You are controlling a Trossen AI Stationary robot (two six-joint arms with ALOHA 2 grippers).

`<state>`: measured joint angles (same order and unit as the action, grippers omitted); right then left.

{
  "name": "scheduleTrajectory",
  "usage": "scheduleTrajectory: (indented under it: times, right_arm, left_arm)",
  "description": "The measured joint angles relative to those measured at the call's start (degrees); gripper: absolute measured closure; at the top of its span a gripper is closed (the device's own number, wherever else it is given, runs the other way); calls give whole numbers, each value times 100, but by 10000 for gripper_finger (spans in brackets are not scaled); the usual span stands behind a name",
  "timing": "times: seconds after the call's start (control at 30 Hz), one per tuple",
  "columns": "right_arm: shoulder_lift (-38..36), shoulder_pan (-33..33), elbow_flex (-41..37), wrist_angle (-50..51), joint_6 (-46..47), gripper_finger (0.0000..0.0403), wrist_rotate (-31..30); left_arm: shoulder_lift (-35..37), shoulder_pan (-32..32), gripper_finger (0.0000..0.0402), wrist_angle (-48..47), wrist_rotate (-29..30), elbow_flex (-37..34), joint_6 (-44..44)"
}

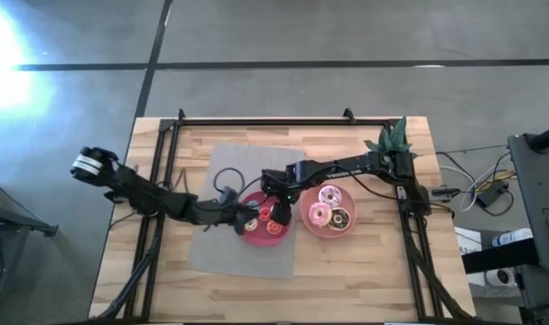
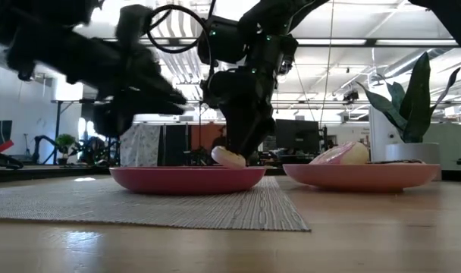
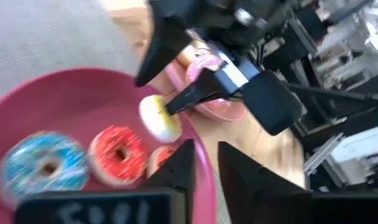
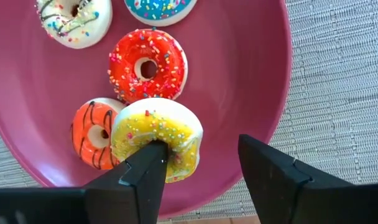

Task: Pick & Place donuts
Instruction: Put the small yellow donut on the light pink plate

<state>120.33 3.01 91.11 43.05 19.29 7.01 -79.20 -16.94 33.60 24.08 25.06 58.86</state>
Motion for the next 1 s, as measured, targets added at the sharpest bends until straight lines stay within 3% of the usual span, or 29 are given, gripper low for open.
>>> scheduleTrajectory:
  times: [0.17, 0.33, 0.6, 1.0]
  right_arm:
    - [0, 0, 0, -5, 0, 213, 4]
    - [0, -4, -2, 4, 22, 215, 32]
    - [0, -4, -2, -5, 24, 215, 78]
    - [-17, -15, -2, 86, 2, 216, 219]
  left_arm:
    - [-829, 87, 394, -168, 0, 790, -561]
    - [-1315, 211, 399, -1132, 181, 1328, -582]
    - [-1568, 259, 401, -855, 186, 1412, -1019]
    - [-2140, 463, 401, -423, 106, 1412, -927]
